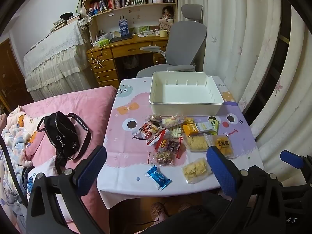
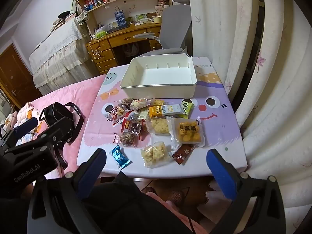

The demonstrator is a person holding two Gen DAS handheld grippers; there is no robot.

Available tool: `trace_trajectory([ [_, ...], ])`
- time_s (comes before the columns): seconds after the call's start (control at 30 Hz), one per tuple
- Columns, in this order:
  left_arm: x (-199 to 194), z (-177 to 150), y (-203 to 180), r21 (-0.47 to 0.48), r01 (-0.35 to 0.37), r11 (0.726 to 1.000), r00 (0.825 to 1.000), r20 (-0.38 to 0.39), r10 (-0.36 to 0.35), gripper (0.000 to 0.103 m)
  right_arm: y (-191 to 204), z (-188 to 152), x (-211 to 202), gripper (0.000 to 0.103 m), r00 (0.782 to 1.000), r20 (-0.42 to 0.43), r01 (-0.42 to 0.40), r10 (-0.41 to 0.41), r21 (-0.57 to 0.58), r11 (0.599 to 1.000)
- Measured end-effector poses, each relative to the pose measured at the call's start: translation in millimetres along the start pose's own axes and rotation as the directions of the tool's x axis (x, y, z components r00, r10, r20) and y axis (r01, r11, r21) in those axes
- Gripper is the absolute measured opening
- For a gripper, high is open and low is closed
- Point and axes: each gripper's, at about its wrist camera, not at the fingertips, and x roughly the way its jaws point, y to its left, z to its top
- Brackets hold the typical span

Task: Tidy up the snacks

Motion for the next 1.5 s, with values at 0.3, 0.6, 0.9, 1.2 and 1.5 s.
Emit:
trace_trajectory([
  [0.3, 0.0, 0.0, 0.1, -0.004, 0.005, 1.0, 1.0, 0.0, -0.005, 0.102, 0.2, 0.3, -0.2, 0.103, 1.0, 0.0, -0.008, 0.008, 0.004, 1.0],
  [0.6, 0.0, 0.0, 0.1, -0.005, 0.006, 1.0, 1.0, -0.001, -0.006, 0.102, -1.0, 2.8, 1.6, 0.103, 1.0, 0.001, -0.005, 0.005, 0.003, 1.0],
  [0.9, 0.2, 0.1, 0.1, -0.007, 0.009, 1.0, 1.0, -0.002, -0.009, 0.102, -4.1, 9.0, 4.8, 0.103, 1.0, 0.002, -0.006, 0.006, 0.002, 1.0],
  [1.2, 2.0, 1.3, -0.8, -0.01, 0.018, 1.0, 1.0, -0.017, -0.018, 0.102, -7.5, 15.1, 8.9, 0.103, 1.0, -0.001, -0.011, 0.011, 0.002, 1.0],
  [1.5, 14.6, 12.3, -0.7, -0.023, 0.029, 0.999, 0.999, -0.031, -0.029, 0.102, -10.4, 22.0, 10.7, 0.103, 1.0, -0.009, -0.007, 0.007, 0.009, 1.0],
])
